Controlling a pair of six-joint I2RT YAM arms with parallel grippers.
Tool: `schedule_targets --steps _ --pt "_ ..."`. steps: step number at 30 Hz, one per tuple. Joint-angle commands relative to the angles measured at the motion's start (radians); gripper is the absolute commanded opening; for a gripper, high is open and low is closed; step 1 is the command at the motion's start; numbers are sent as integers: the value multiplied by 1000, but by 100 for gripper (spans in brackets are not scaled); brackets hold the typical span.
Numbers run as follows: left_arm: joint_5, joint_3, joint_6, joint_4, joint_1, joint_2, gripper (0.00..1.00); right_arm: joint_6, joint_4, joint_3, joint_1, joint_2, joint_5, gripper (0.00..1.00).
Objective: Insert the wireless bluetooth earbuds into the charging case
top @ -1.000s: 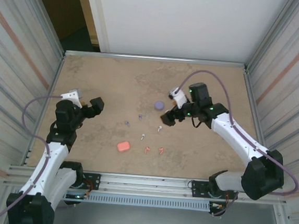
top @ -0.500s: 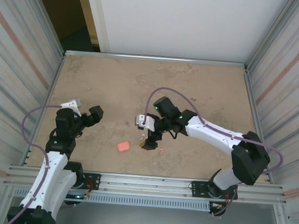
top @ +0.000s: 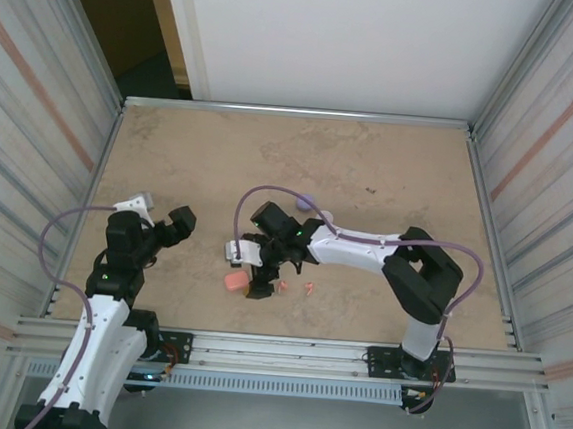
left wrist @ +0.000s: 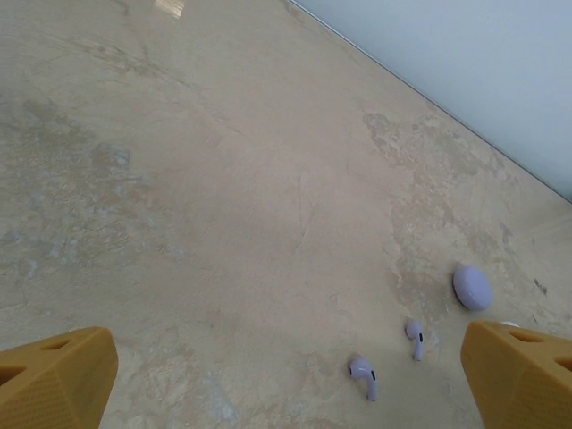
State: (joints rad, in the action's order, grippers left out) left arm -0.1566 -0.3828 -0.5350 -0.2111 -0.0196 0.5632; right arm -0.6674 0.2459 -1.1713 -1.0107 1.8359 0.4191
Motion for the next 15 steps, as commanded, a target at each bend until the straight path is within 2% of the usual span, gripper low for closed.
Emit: schedule_targets --steps 1,7,15 --pt "20 1 19 -13 3 -20 99 -32 -20 -36 -17 43 -47 98" --pt "29 4 25 -7 3 -20 99 -52 -22 -54 -39 95 -67 97" --pt "26 5 25 -4 3 -18 98 -54 -5 -84 -48 150 -85 90"
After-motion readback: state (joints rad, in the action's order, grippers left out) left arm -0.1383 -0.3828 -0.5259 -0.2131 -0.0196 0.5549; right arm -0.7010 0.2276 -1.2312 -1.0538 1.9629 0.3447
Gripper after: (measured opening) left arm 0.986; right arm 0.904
